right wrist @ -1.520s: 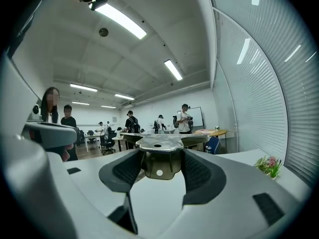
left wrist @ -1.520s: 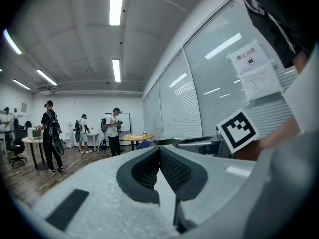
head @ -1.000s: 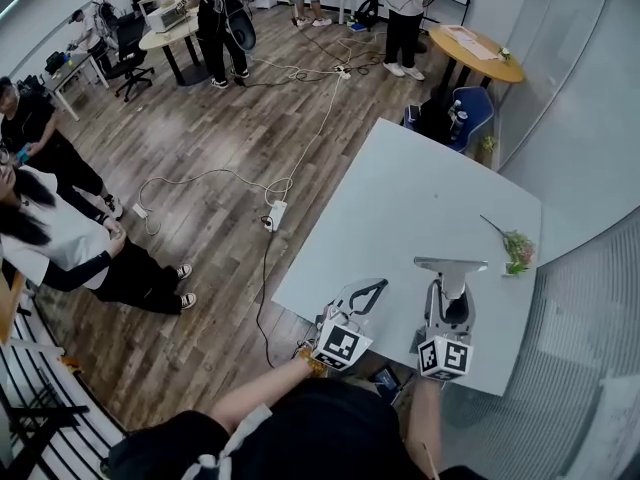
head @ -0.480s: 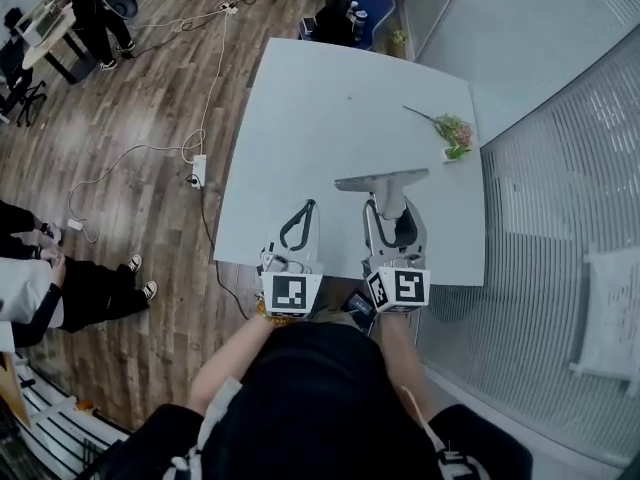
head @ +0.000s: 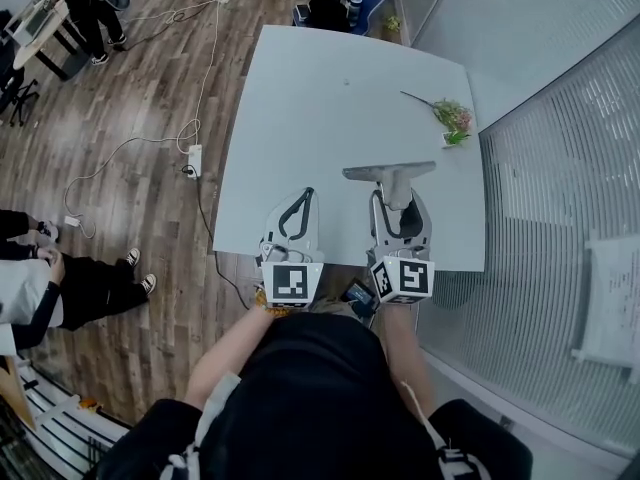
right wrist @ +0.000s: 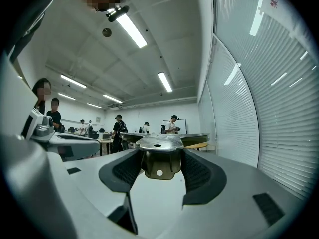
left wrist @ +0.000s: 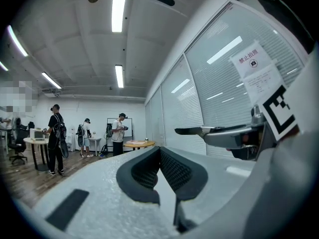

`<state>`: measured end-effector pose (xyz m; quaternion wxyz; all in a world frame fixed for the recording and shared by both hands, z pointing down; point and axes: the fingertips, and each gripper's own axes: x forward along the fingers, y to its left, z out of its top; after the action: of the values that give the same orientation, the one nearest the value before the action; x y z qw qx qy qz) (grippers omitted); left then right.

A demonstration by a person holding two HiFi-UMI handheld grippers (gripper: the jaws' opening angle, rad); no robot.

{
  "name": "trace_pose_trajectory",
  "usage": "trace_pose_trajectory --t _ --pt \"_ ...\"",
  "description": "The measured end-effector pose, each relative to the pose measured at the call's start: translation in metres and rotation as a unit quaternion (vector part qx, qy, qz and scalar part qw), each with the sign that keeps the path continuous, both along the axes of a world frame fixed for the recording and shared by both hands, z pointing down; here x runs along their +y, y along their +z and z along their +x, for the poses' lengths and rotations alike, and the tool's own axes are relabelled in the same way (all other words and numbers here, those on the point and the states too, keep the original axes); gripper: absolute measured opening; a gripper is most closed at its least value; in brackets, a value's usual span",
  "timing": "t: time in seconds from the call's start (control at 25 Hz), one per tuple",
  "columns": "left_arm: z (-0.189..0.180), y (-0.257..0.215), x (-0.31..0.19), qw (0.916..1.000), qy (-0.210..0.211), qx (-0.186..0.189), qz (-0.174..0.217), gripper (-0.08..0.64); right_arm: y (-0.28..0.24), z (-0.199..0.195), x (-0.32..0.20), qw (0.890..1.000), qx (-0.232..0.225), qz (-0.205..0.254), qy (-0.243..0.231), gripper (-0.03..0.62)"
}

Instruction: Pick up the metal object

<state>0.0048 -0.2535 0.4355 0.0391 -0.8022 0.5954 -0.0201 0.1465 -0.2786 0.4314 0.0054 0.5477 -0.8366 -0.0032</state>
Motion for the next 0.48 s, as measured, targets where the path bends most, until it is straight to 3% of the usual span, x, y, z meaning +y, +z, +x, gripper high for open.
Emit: trace_pose_trajectory --t 0.48 --pt "-0.002 0.015 0.005 0.9999 0.005 -0.005 -0.01 0.005 0.015 0.0 0.009 1.0 -0.006 -0.008 0.006 0.252"
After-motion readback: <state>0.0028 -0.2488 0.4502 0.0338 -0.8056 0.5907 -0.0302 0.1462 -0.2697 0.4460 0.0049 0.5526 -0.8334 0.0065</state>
